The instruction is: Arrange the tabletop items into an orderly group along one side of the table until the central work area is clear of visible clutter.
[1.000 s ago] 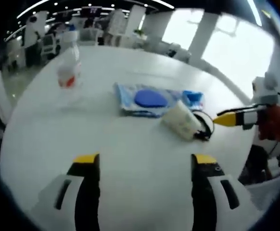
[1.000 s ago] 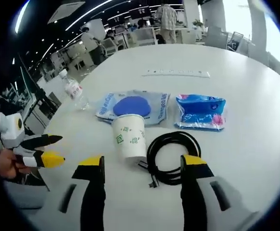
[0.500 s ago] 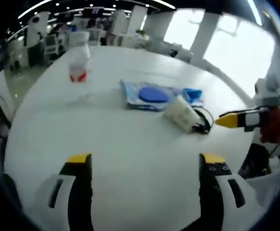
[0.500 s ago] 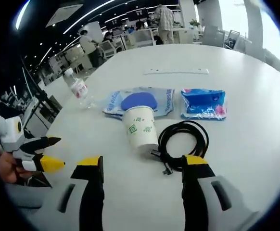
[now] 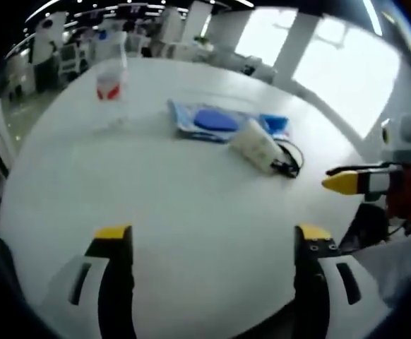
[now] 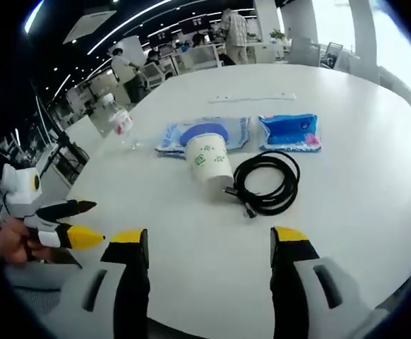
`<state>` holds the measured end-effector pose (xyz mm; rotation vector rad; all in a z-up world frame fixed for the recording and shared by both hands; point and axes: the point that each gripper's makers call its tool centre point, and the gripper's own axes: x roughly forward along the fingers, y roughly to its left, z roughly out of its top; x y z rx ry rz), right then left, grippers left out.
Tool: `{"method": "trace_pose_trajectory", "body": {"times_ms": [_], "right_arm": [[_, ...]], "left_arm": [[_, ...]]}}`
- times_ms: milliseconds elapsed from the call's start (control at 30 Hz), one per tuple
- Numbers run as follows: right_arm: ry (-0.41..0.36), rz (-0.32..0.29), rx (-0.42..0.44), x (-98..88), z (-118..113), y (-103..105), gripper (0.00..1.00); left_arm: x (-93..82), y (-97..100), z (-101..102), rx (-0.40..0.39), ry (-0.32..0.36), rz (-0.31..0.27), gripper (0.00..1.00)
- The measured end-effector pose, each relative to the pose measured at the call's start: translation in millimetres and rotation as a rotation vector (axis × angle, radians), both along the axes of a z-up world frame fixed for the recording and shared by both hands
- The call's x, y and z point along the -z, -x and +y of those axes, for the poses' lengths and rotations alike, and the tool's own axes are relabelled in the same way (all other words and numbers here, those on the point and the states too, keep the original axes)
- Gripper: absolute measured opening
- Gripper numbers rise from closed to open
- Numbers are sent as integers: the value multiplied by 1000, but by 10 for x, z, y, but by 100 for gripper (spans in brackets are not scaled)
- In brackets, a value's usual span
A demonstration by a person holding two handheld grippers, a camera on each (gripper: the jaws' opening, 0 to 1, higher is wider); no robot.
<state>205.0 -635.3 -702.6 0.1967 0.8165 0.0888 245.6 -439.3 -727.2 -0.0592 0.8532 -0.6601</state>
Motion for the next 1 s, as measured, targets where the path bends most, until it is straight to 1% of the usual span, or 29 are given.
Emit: {"method": "trace_pose_trajectory", "body": {"times_ms": [33,100,200,300,400,433,467,533,600,633,667,767,833,1000], "right_arm": [[-2,4,4,19,4,36,70],[-3,10,12,58,7,110,70],[-4,23,33,103,17,212,70],[15,32,26,131,61,283,69],[-5,26,53,140,70,330,69],[-6,24,57,142,72,339,69],[-4,23,58,147,73,345,69],[11,27,30,160,115,367,69],[23,19,20,155,124,372,70],[27,14,12,153,135,378,71],[29,15,9,156,138,385,71],[39,22,-4,185,139,411,71],[46,55,-30,243,153,470,72],[47,58,-37,237,151,507,73]], "left_arm": [[17,23,-1,5,-1,12,91],[1,15,-12,5,4,12,91],[-67,-31,-70,31,18,-32,91],[-51,-14,-83,40,9,-32,91],[-79,19,-115,56,11,-40,93],[-108,9,-121,60,13,-53,95],[-145,-27,-125,56,17,-79,96],[-186,-53,-107,52,10,-97,97],[-168,-57,-96,49,7,-96,97],[-115,-14,-81,53,0,-69,97],[-99,-3,-78,54,-3,-63,97],[-84,9,-78,62,-12,-61,99],[-71,17,-78,81,-32,-73,99],[-26,51,-66,90,-41,-52,99]]}}
